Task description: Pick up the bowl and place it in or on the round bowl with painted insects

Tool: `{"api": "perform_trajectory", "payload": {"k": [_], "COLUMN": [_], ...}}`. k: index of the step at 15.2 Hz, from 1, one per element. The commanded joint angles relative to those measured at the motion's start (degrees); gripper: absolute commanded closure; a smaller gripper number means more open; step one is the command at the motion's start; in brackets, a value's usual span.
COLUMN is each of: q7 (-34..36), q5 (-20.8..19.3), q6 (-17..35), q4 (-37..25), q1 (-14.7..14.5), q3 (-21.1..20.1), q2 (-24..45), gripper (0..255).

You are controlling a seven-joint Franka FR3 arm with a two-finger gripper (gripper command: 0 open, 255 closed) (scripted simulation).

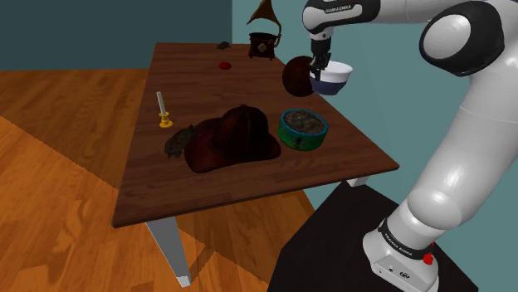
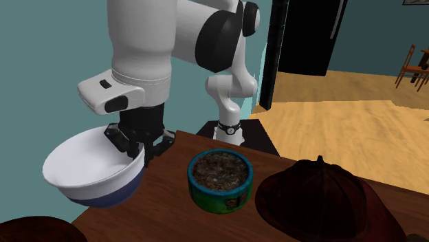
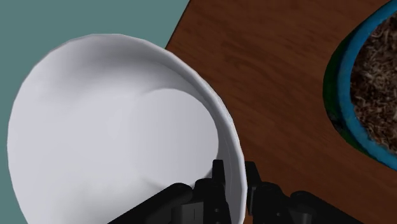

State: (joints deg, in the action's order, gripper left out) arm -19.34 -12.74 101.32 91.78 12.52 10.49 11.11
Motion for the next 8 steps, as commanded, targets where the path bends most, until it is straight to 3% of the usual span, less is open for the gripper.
{"api": "perform_trajectory", "payload": {"k": [1,8], "q7": [-0.40,-1.62], "q5": [0.06,0.30], "q6": [-1.56,-6.94], "q4": [-1.66,-7.66], "q1": [0.02,0.02], "q3": [0.03,0.05], "q2": [0.00,0.49], "gripper": [255,255]}}
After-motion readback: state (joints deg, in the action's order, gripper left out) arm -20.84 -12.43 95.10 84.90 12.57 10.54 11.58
